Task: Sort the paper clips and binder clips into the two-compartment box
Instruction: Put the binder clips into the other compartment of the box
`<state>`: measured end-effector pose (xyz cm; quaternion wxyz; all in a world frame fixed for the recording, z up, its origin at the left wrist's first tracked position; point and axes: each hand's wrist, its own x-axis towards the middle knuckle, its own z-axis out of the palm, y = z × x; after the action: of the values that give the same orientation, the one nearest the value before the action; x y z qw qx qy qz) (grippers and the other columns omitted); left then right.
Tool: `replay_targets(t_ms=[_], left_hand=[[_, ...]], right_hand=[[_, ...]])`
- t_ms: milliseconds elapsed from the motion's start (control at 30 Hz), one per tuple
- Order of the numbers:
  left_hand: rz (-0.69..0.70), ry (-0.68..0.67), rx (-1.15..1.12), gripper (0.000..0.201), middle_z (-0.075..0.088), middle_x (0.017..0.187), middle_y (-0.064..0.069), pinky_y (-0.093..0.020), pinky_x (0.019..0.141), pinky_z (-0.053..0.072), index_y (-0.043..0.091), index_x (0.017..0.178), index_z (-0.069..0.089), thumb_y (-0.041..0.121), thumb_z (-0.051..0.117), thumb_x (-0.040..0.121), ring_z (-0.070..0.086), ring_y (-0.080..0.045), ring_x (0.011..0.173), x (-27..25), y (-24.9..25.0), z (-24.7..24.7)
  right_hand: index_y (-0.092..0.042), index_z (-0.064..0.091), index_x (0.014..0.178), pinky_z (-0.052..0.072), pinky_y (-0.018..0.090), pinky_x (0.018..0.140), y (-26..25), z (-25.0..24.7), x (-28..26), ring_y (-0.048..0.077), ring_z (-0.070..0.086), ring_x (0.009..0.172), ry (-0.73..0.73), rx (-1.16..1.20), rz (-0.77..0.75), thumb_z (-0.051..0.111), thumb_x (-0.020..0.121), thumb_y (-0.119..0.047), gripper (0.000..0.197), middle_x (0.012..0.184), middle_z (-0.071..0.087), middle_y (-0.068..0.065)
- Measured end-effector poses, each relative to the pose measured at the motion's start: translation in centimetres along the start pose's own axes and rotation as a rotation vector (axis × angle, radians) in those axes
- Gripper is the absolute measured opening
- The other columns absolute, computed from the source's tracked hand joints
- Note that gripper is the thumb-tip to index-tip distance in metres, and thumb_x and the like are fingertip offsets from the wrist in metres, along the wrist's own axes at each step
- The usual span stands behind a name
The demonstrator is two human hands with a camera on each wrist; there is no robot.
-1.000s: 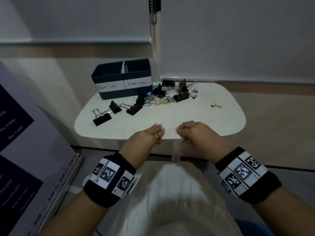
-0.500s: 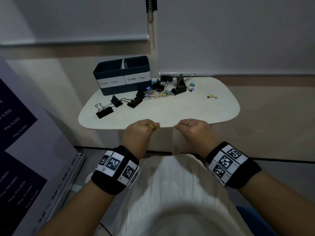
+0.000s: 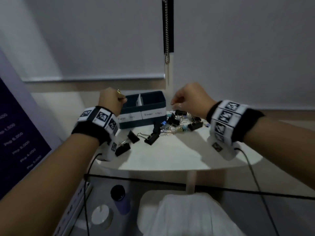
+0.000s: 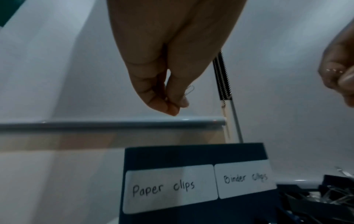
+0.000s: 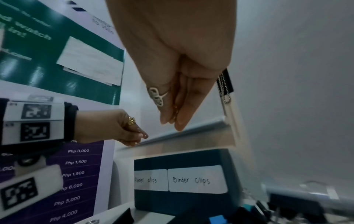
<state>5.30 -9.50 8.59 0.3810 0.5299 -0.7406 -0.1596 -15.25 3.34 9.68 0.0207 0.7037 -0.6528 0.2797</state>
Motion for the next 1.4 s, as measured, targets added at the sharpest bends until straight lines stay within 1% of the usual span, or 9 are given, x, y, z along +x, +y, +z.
replay_targets(t_ms=[33,167,333,667,900,1133,1233,1333,1400], left_hand=[[-0.068,-0.023,0.014,0.019,0.074,0.076,-0.008,-0.017,0.075,0.051,-0.005,0.082,0.069,0.007,0.058,0.091,0.069,-0.010,0.080,1.1,0.1,0.5],[-0.136,-0.086,0.131,0.028,0.064,0.113,-0.023,-0.035,0.090,0.045,-0.008,0.107,0.064,0.010,0.046,0.096,0.060,-0.033,0.108,2.5,0.2,2.1],[-0.167,-0.186,0.280,0.026,0.065,0.115,-0.018,-0.032,0.090,0.046,-0.002,0.110,0.065,0.006,0.044,0.096,0.060,-0.031,0.107,4.6,-1.3,3.1],[-0.116,-0.311,0.417,0.022,0.072,0.105,-0.004,-0.020,0.087,0.048,0.009,0.099,0.074,0.020,0.073,0.079,0.065,-0.017,0.102,7.3,-3.8,2.7],[0.060,-0.371,0.481,0.027,0.064,0.120,-0.012,-0.031,0.093,0.046,0.007,0.114,0.066,0.007,0.047,0.094,0.058,-0.028,0.113,6.5,-3.1,3.6],[0.351,-0.164,0.406,0.034,0.049,0.122,-0.012,-0.040,0.098,0.039,0.016,0.119,0.061,0.030,0.060,0.088,0.043,-0.030,0.116,2.8,1.3,4.9],[0.486,-0.336,0.243,0.022,0.061,0.114,-0.006,-0.030,0.094,0.044,0.016,0.107,0.069,0.022,0.061,0.088,0.055,-0.019,0.104,0.8,4.1,6.2],[0.507,-0.574,0.216,0.020,0.066,0.109,-0.001,-0.018,0.081,0.042,0.014,0.104,0.070,0.015,0.057,0.090,0.055,-0.009,0.087,-0.9,5.9,9.0],[0.481,-0.681,0.251,0.022,0.065,0.114,-0.001,-0.019,0.090,0.044,0.016,0.109,0.068,0.016,0.057,0.090,0.060,-0.012,0.095,-1.4,6.5,11.3]], right_hand=[[-0.004,0.075,0.093,0.051,0.019,0.079,-0.3,0.8,1.7,0.012,0.065,0.074,-0.020,0.056,0.042,0.072,0.079,-0.013,0.017,0.090,0.075,0.009],[-0.002,0.074,0.093,0.057,0.034,0.086,-1.2,4.9,6.3,0.020,0.069,0.083,-0.048,0.222,0.148,0.073,0.078,-0.008,0.016,0.093,0.074,0.013],[-0.005,0.075,0.095,0.053,0.028,0.091,-2.2,7.9,11.4,0.020,0.069,0.092,-0.119,0.187,0.139,0.072,0.080,-0.011,0.017,0.099,0.074,0.010],[-0.007,0.067,0.116,0.044,0.027,0.099,-4.0,10.9,16.4,0.022,0.061,0.113,-0.492,-0.084,0.011,0.066,0.085,-0.018,0.033,0.121,0.067,0.008],[-0.008,0.062,0.122,0.042,0.025,0.101,-2.5,8.3,14.5,0.019,0.059,0.116,-0.381,-0.100,-0.020,0.055,0.092,-0.009,0.031,0.127,0.063,0.007],[-0.006,0.066,0.116,0.042,0.026,0.093,3.6,2.5,8.6,0.024,0.062,0.109,-0.396,-0.292,0.055,0.057,0.091,-0.015,0.028,0.118,0.067,0.010],[-0.006,0.073,0.102,0.045,0.023,0.080,7.3,1.0,5.5,0.024,0.066,0.098,-0.561,-0.394,0.127,0.061,0.083,-0.004,0.022,0.104,0.072,0.011],[-0.009,0.071,0.107,0.040,0.016,0.067,9.9,0.7,3.3,0.013,0.061,0.087,-0.710,-0.384,0.177,0.059,0.081,0.003,0.031,0.106,0.073,0.007],[-0.013,0.067,0.115,0.038,0.013,0.065,11.0,1.2,2.7,0.010,0.056,0.087,-0.757,-0.382,0.151,0.060,0.081,0.004,0.039,0.112,0.070,0.005]])
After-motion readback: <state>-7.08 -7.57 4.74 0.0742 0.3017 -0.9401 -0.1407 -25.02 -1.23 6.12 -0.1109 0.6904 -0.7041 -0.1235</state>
